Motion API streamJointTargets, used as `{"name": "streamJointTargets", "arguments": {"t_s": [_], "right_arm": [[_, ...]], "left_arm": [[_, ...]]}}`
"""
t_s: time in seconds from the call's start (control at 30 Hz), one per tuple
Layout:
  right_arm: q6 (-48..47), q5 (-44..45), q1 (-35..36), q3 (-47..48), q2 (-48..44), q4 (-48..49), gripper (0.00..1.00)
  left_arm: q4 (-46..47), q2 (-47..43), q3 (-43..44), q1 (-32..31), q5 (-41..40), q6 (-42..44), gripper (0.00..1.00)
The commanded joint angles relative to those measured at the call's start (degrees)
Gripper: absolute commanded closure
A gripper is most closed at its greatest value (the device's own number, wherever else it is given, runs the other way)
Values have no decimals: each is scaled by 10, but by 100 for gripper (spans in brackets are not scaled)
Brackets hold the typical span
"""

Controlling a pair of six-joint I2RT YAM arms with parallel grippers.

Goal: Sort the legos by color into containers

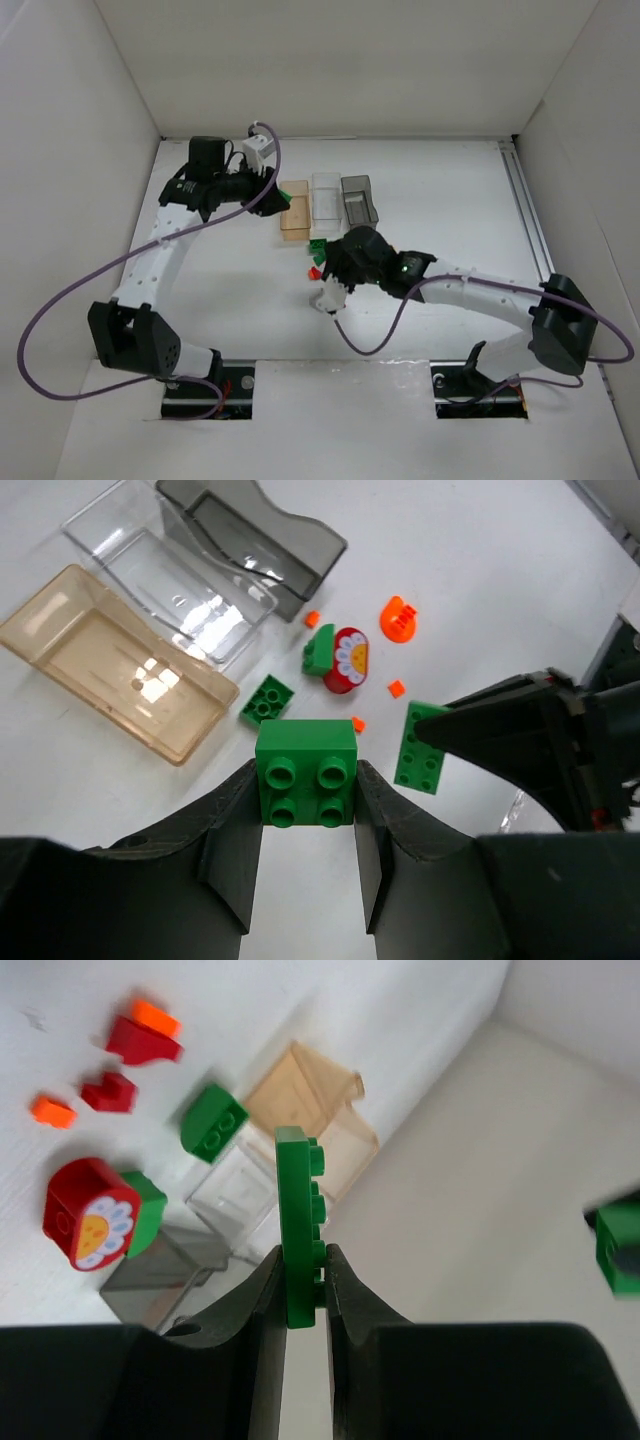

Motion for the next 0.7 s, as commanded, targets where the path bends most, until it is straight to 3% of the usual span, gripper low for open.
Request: {"name": "streamJointTargets", "arguments": {"t_s": [0.0, 0.1, 0.13, 0.23, 0.27, 0.37, 0.5, 0.67], "right_arm": [[144, 9, -44, 80, 5, -6, 100], [272, -43, -117, 159, 22, -32, 100], [301, -96, -154, 178, 30, -52, 100], [406, -189, -201, 247, 54, -89, 100], [430, -254, -226, 258, 54, -89, 100], [500, -334, -254, 272, 67, -66, 100], [528, -347, -269, 272, 67, -52, 100], [533, -340, -274, 290, 72, -52, 100]], "left_arm": [[24, 58, 52, -3, -85, -33, 100], [32, 87, 84, -10, -145, -45, 100], [32, 110, 94, -17, -177, -45, 100], [18, 161, 125, -17, -184, -60, 100], [17, 173, 132, -24, -184, -60, 100], [17, 215, 162, -37, -208, -55, 100], [-4, 295, 216, -44, -221, -66, 100], [7, 347, 242, -44, -242, -71, 88]]}}
